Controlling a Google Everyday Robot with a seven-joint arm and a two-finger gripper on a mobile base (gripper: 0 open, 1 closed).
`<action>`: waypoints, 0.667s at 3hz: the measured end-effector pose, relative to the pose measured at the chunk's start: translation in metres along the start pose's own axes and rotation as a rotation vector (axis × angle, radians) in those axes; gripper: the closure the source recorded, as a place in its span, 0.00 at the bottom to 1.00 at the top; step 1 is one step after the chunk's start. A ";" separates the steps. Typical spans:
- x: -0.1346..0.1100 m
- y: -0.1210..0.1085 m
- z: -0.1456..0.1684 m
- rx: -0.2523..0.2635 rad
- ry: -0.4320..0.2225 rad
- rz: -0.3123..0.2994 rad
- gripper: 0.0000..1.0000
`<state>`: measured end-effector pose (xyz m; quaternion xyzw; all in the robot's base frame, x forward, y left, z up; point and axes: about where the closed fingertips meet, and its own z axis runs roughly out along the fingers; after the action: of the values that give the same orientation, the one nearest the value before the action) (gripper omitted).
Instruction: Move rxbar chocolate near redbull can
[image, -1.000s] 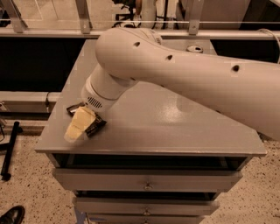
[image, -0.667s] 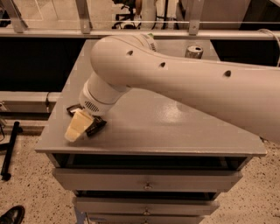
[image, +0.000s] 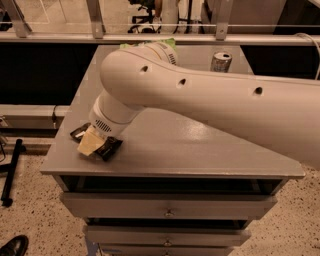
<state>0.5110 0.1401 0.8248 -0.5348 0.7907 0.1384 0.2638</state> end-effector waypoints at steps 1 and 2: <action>-0.002 0.000 -0.003 0.000 0.000 0.000 0.85; -0.002 0.000 -0.003 0.000 0.000 0.000 1.00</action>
Offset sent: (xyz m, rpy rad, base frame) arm 0.0198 -0.0842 0.0717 0.0190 -0.1401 0.0412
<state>0.5110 0.1400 0.8286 -0.5347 0.7908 0.1383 0.2639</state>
